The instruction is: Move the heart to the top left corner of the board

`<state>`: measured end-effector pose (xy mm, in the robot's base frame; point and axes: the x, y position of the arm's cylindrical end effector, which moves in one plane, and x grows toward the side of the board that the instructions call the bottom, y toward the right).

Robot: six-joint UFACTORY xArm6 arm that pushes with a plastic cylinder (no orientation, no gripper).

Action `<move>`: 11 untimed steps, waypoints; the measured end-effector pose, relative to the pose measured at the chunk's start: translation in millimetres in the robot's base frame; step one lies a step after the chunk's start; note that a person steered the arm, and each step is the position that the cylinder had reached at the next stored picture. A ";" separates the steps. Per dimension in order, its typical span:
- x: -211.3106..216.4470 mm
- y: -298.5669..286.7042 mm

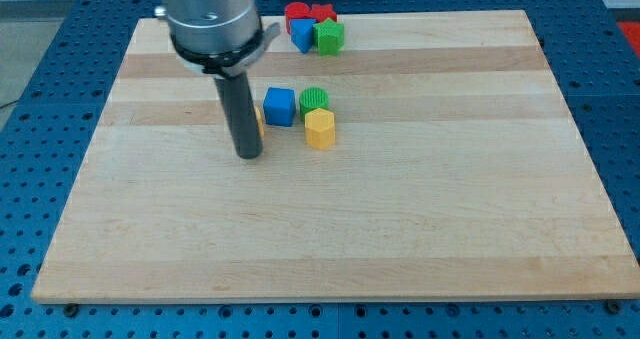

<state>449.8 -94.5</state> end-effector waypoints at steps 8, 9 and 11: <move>-159.5 -94.0; -162.5 -87.6; -167.3 -49.2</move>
